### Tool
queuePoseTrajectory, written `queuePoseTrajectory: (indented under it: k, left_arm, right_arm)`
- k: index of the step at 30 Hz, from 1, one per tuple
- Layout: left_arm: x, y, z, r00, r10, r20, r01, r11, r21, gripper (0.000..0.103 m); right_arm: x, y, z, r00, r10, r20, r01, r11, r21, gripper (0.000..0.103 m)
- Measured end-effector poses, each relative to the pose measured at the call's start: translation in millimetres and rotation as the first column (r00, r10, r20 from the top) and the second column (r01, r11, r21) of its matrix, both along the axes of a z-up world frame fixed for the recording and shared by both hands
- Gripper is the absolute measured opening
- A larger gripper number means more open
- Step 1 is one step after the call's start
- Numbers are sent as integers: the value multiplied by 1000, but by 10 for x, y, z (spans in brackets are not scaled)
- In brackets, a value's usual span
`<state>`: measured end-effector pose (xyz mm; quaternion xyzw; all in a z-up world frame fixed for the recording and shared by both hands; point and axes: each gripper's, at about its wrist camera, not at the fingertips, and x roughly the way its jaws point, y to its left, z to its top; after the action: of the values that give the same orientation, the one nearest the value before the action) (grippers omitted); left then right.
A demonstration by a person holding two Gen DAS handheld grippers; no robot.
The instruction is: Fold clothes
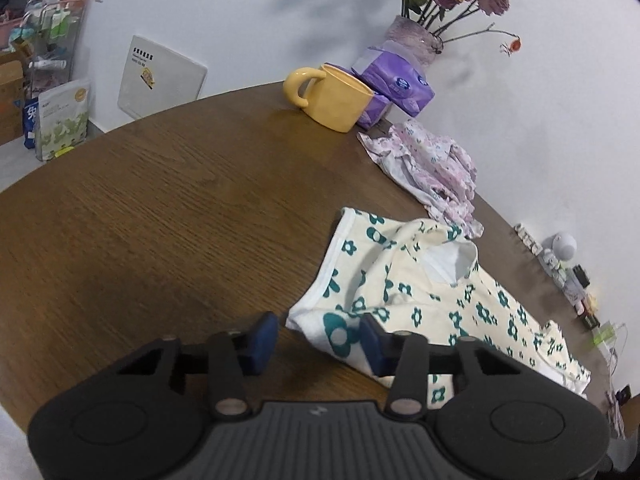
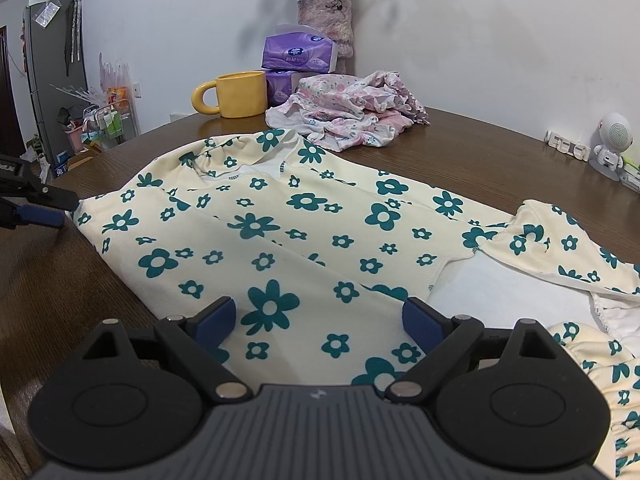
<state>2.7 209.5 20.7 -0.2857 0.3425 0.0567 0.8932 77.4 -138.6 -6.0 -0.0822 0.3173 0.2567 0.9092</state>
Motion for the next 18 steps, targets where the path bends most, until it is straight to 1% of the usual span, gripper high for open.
queuePoseTrajectory:
  k: [1, 3, 4, 5, 6, 8, 10, 12, 14, 15, 18]
  left_arm:
    - [11, -8, -15, 1000, 0, 0, 0, 1000, 0, 27]
    - [27, -34, -36, 1000, -1, 4, 1, 1000, 8, 21]
    - [31, -43, -44, 1000, -1, 6, 1, 1000, 9, 17]
    - [35, -52, -52, 1000, -2, 8, 2, 1000, 11, 15]
    - [38, -66, -54, 1000, -3, 10, 2, 1000, 18, 15]
    - [39, -141, -11, 1000, -10, 18, 9, 996, 84, 14]
    - [43, -220, 42, 999, -26, 24, 22, 988, 155, 13]
    - [46, -271, 73, 999, -37, 24, 31, 978, 206, 13]
    - [56, -286, 68, 999, -39, 19, 33, 973, 230, 13]
    - [64, -278, 54, 999, -38, 13, 34, 973, 230, 13]
    - [82, -237, 13, 999, -32, 6, 30, 978, 208, 13]
  right_arm:
    - [-1, 0, 0, 1000, 0, 0, 0, 1000, 0, 92]
    - [-3, 1, 0, 1000, -1, 1, 1, 1000, -1, 92]
    - [-3, 1, 0, 1000, -2, 1, 2, 1000, -1, 93]
    - [-3, 1, 0, 1000, -2, 0, 2, 1000, -2, 93]
    - [-3, 2, 1, 1000, -3, 0, 3, 1000, -2, 93]
    - [-3, 2, 1, 1000, -4, 0, 4, 1000, -2, 93]
    - [-3, 3, 1, 1000, -4, 0, 4, 1000, -2, 93]
    - [-3, 4, 1, 1000, -5, 0, 5, 1000, -2, 93]
    - [-3, 5, 1, 1000, -5, 0, 5, 1000, -2, 93]
    - [-3, 5, 1, 1000, -5, 0, 5, 1000, -2, 93]
    - [-2, 7, 0, 1000, -6, 0, 6, 1000, -2, 93]
